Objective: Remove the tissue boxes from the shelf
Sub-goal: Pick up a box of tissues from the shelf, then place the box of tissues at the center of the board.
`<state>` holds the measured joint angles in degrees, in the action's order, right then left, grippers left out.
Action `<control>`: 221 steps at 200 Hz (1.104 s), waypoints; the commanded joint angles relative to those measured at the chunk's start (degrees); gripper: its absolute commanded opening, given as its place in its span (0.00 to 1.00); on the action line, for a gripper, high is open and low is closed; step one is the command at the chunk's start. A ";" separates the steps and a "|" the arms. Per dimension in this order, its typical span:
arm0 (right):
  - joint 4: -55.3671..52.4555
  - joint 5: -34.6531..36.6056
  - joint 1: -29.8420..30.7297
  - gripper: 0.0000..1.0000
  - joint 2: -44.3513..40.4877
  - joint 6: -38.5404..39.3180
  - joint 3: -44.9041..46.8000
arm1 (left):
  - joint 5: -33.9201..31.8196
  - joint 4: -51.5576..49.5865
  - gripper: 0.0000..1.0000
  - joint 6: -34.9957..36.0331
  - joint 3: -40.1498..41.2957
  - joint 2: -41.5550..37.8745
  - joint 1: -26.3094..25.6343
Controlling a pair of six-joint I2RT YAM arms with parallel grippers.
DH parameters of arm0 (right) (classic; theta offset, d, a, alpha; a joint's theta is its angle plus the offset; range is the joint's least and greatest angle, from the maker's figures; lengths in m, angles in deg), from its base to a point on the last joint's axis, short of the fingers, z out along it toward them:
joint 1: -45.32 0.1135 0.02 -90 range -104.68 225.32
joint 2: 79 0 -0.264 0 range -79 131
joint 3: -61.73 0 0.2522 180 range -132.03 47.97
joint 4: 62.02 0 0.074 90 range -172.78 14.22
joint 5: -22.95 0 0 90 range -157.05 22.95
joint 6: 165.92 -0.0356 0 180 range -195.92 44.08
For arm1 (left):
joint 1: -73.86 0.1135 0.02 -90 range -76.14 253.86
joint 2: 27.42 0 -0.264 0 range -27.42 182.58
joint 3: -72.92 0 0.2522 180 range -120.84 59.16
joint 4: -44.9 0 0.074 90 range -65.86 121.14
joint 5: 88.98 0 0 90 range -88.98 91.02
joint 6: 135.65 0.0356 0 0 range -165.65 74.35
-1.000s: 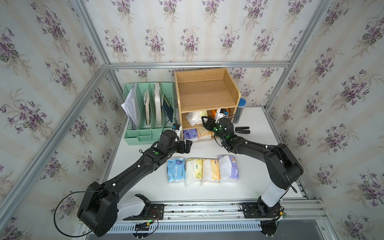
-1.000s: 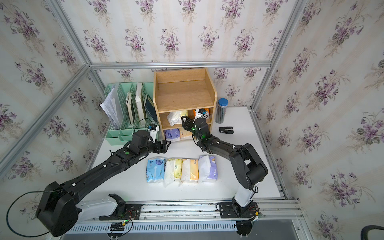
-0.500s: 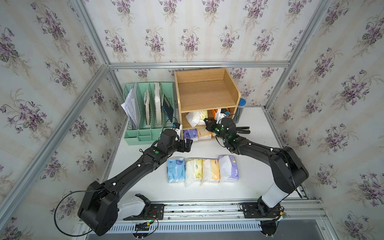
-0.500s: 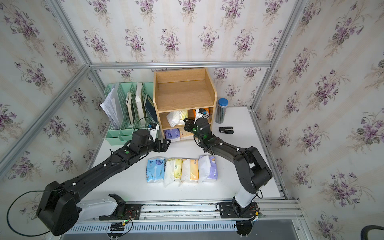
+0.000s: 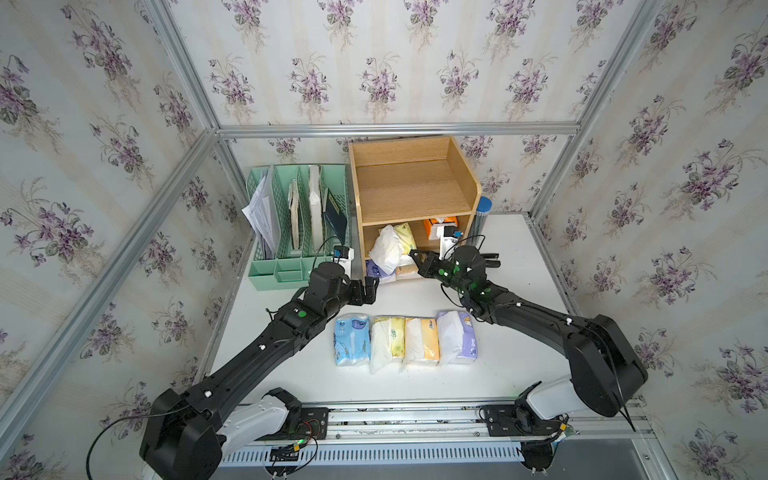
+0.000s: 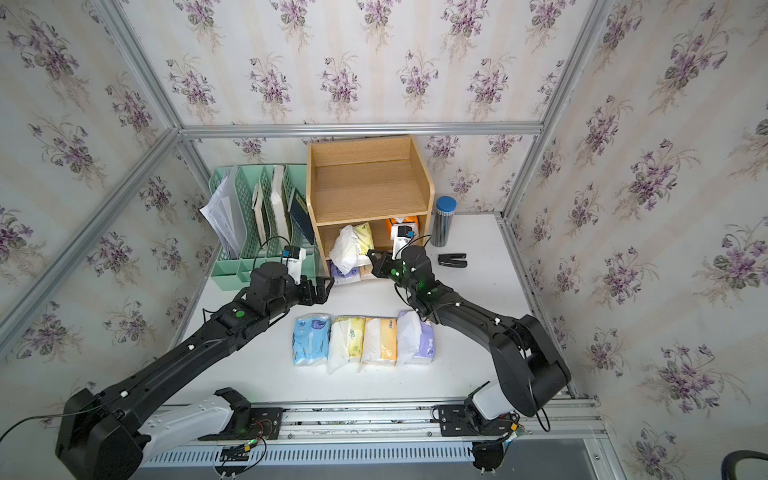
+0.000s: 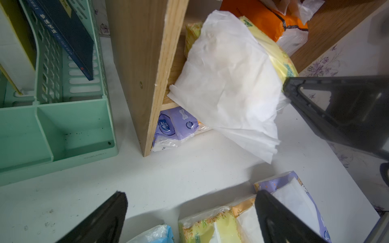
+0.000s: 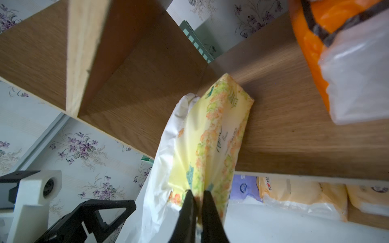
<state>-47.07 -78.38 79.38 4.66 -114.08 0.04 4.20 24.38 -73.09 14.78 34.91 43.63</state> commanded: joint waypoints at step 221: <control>-21.02 4.98 -19.23 0.04 -25.74 12.31 25.57 | -7.02 -2.31 1.00 -1.83 -1.72 0.78 -8.17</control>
<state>-70.02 -72.31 61.37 -22.95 -103.15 24.68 -1.59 22.45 -75.80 13.33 35.89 35.58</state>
